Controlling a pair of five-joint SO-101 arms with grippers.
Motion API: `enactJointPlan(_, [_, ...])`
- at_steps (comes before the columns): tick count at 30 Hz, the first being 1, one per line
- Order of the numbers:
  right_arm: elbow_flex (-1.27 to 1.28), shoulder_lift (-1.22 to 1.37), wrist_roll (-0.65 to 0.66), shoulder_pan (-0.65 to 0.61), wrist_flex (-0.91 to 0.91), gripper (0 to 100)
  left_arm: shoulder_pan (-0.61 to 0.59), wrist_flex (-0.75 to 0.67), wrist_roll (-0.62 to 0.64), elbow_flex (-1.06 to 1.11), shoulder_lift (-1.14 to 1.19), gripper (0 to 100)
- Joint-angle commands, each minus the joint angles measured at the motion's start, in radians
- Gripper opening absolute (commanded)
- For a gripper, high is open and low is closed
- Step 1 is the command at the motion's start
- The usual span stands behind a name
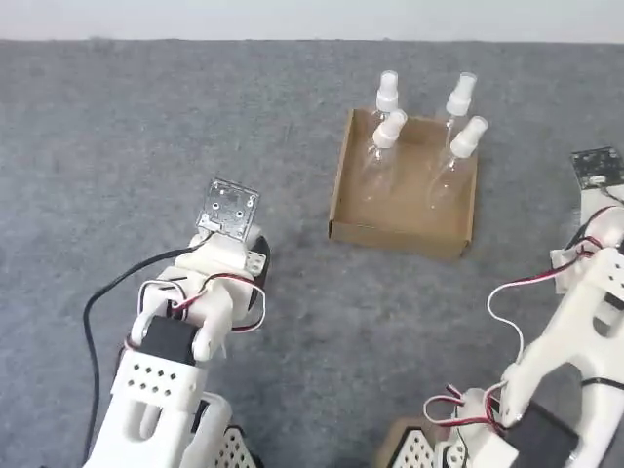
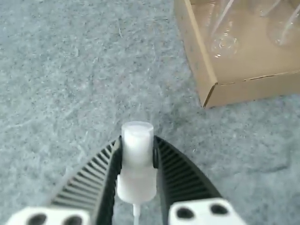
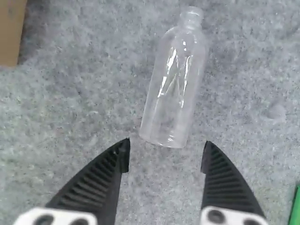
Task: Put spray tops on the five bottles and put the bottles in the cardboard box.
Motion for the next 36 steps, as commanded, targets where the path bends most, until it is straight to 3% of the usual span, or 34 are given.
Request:
enactJointPlan(1, [0.002,-0.01,0.012,0.012,0.01,19.8,-0.005,-0.029,0.015,-0.012,-0.029,1])
enactJointPlan(27, [0.003,0.001,0.015,0.058,0.008,20.0,-0.005,-0.029,0.015,-0.012,-0.029,1])
enactJointPlan(36, [0.003,0.002,0.051,0.074,0.01,28.1,-0.005,-0.029,0.015,-0.012,-0.029,1])
